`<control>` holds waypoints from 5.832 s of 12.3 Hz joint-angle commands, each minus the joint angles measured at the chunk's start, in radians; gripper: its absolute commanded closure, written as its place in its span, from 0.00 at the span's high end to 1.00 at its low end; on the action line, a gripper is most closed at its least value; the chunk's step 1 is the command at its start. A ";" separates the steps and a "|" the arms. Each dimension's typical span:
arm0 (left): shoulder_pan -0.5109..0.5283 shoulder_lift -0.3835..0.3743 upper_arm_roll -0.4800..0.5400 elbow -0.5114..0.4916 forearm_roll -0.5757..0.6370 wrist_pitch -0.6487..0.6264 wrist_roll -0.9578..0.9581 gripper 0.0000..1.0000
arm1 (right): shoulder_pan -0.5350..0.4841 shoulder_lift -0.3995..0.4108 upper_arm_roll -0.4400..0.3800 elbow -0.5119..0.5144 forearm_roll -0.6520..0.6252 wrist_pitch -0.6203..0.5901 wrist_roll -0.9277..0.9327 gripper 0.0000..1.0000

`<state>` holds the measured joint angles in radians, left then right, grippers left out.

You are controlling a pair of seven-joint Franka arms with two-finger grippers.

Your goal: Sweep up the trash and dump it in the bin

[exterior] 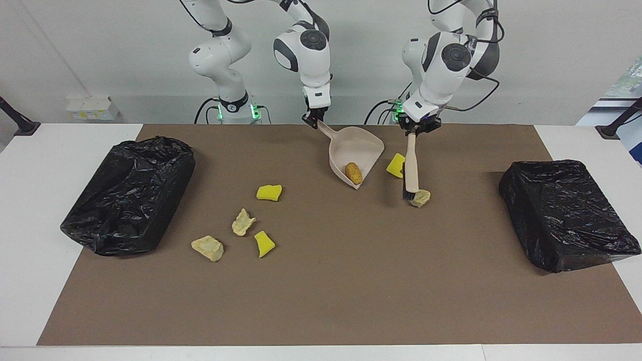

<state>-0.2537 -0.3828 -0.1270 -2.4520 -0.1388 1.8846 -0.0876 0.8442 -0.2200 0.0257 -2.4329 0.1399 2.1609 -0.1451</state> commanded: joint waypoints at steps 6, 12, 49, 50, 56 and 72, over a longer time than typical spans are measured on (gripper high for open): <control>0.230 0.214 -0.013 0.156 0.180 0.039 0.302 0.00 | -0.001 0.014 0.002 0.037 0.021 0.016 -0.005 0.00; 0.278 0.165 -0.014 0.022 0.235 0.039 0.473 0.00 | 0.021 0.074 0.002 0.068 0.021 0.059 0.028 0.00; -0.056 0.082 0.009 -0.019 0.019 -0.078 0.135 0.00 | 0.012 0.094 0.002 0.086 0.020 0.070 0.025 0.00; -0.047 0.084 0.009 -0.044 0.019 -0.047 0.173 0.00 | 0.012 0.094 0.002 0.086 0.020 0.070 0.025 0.00; 0.103 0.133 0.009 0.039 0.094 -0.063 0.282 0.00 | 0.012 0.097 0.002 0.094 0.020 0.063 0.027 0.00; -0.059 0.210 0.003 -0.025 0.099 -0.037 0.209 0.00 | 0.006 0.099 0.000 0.087 0.020 0.066 0.009 0.00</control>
<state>-0.2287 -0.1298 -0.1339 -2.4523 0.0169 1.8915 0.1855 0.8580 -0.1281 0.0247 -2.3541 0.1415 2.2124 -0.1275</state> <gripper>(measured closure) 0.722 0.674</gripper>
